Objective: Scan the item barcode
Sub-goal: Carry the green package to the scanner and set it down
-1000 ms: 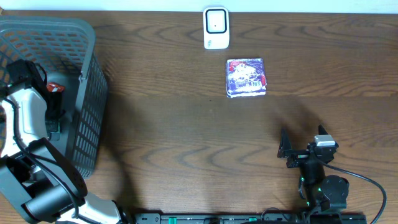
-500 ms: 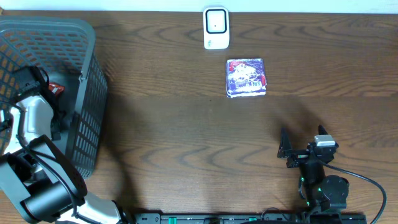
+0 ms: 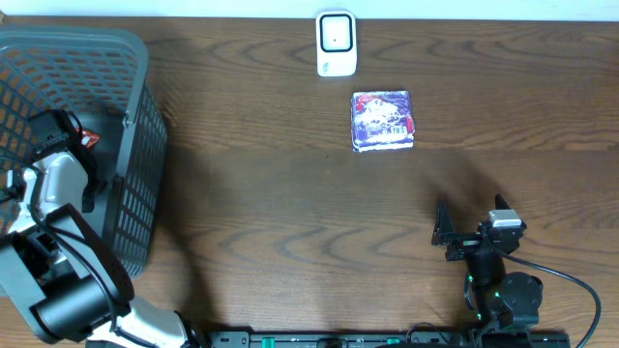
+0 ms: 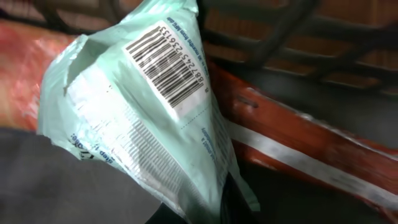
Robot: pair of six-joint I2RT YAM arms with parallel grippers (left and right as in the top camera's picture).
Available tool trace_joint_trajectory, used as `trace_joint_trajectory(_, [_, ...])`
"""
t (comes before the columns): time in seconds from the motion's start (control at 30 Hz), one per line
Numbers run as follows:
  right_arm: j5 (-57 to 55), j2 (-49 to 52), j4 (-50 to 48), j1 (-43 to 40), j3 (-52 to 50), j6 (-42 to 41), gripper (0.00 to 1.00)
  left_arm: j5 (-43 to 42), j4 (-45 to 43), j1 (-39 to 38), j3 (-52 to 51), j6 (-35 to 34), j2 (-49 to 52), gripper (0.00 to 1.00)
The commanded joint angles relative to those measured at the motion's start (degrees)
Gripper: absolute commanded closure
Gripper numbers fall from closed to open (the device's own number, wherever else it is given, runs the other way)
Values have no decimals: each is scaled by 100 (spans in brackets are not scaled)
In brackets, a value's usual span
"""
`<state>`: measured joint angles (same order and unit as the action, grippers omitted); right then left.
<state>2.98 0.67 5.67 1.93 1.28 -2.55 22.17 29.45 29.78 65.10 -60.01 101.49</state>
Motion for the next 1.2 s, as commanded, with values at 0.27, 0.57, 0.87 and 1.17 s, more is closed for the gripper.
trace_joint_trajectory(0.27, [-26,-35,-9,-46,-28,-20,1,-1947,-197,-4,17,767,-3480,93])
trace_joint_trajectory(0.57, [-26,-35,-9,-44,-28,-20,1,-5145,-2387,-1602,17,2009,-4793,93])
trace_joint_trajectory(0.87, [-26,-35,-9,-44,-28,-20,1,-4809,-2352,-4894,17,3845,-3392,93])
trace_joint_trajectory(1.17, [-24,-35,-9,-46,-28,-17,1,-3198,-2337,-5869,17,4540,-1394,61])
